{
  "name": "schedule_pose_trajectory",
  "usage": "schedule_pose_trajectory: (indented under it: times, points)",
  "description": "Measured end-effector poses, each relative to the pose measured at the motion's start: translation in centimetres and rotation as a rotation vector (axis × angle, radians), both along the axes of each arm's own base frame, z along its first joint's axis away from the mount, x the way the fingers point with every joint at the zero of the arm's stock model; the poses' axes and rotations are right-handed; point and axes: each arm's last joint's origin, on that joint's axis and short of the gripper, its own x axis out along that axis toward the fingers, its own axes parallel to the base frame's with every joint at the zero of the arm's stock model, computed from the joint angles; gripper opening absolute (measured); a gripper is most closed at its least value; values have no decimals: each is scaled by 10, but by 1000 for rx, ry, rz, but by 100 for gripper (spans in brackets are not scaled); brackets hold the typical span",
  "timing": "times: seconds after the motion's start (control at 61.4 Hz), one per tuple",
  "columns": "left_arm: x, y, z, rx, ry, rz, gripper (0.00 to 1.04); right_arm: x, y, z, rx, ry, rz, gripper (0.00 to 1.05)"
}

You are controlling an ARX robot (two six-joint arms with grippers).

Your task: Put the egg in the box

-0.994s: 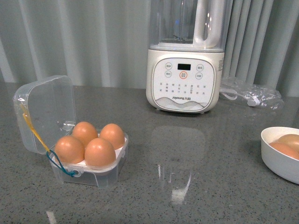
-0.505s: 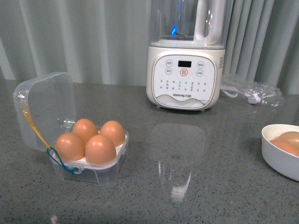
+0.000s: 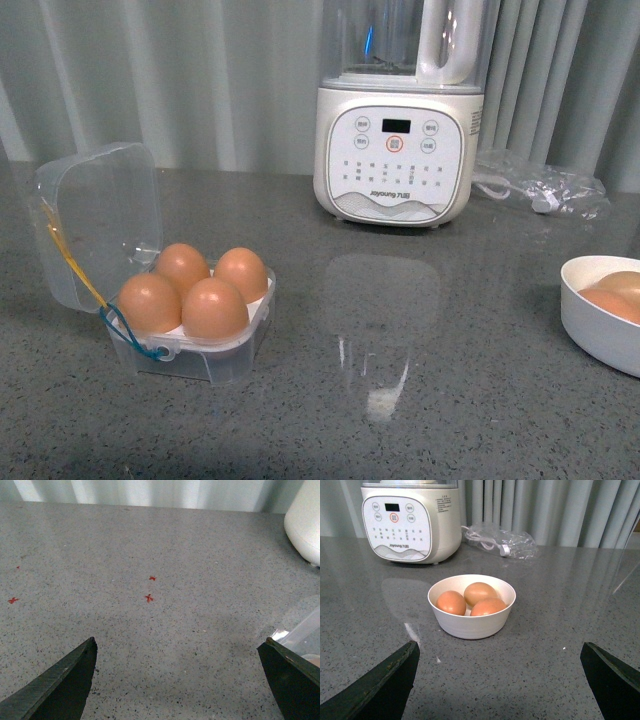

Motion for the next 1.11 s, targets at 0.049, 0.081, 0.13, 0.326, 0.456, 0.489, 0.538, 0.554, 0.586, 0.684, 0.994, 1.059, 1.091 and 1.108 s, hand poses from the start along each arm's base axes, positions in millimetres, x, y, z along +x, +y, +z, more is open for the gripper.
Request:
schedule_pose_trajectory:
  times: [0.049,0.081,0.13,0.326,0.456,0.489,0.538,0.554,0.586,0.684,0.994,1.059,1.091,1.108]
  points:
    - [4,-3,-1,1,-2,-7,98,0,0,0,0,0,0,98]
    - [6,-5,-1,3,-4,-7,98,0,0,0,0,0,0,98]
    - [9,-8,-1,8,-9,-6,98,0,0,0,0,0,0,98]
    - [15,-23,-3,16,-14,-37,98,0,0,0,0,0,0,98]
    - [15,-32,-4,21,-13,-62,98,0,0,0,0,0,0,98]
    - [15,-35,-4,20,-13,-70,98,0,0,0,0,0,0,98]
    - [15,-40,-4,18,-13,-84,98,0,0,0,0,0,0,98]
    - [14,-42,-5,18,-12,-90,98,0,0,0,0,0,0,98]
    - [13,-45,-5,17,-11,-100,98,0,0,0,0,0,0,98]
    - [9,-56,-10,17,0,-124,98,0,0,0,0,0,0,98]
    - [0,-103,-24,0,6,-216,98,0,0,0,0,0,0,98]
    - [-1,-111,-28,0,14,-239,98,0,0,0,0,0,0,98]
    - [-1,-115,-31,1,22,-249,98,0,0,0,0,0,0,98]
    - [-1,-116,-31,1,24,-253,98,0,0,0,0,0,0,98]
